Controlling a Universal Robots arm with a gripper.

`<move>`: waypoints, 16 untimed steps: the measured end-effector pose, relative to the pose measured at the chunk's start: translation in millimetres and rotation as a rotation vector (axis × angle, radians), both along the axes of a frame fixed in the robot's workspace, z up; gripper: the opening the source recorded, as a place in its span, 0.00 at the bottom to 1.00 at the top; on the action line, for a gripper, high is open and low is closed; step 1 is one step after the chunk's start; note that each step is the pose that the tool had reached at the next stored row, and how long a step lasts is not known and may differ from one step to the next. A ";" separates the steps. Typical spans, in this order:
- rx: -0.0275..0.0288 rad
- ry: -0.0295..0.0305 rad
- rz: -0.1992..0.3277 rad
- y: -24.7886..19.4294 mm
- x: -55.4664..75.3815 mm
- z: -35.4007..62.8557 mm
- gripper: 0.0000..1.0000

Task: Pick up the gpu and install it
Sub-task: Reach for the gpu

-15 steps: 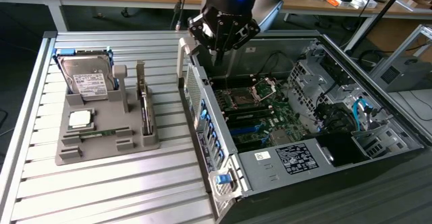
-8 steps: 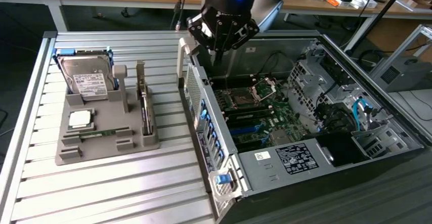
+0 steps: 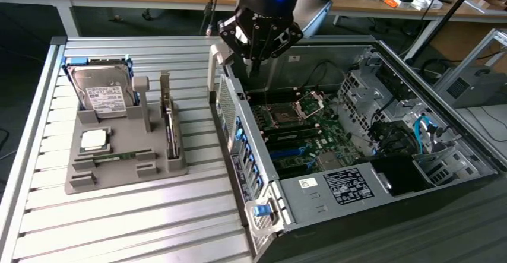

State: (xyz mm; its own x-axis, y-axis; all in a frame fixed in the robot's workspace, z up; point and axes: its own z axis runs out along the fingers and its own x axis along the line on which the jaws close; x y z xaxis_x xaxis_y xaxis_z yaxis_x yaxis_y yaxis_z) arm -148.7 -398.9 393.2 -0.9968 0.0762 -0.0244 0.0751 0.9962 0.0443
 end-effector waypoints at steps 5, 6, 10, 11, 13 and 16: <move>0.0000 0.0000 0.000 0.0 -1.1 0.0 0.11; 0.0000 0.0000 0.000 0.0 -1.4 0.0 0.11; 0.0000 0.0000 0.000 0.0 -2.4 0.0 0.11; 0.0000 0.0000 0.000 0.0 -2.6 0.0 0.11; 0.0000 -0.0001 0.000 0.0 -3.1 0.0 0.11; 0.0000 0.0000 0.000 0.0 -3.8 0.0 0.11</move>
State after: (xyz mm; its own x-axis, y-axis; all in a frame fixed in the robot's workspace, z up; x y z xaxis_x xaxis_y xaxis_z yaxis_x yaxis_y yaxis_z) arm -152.4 -398.9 393.2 -0.9968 0.0762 -0.0244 0.0751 0.9962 0.0443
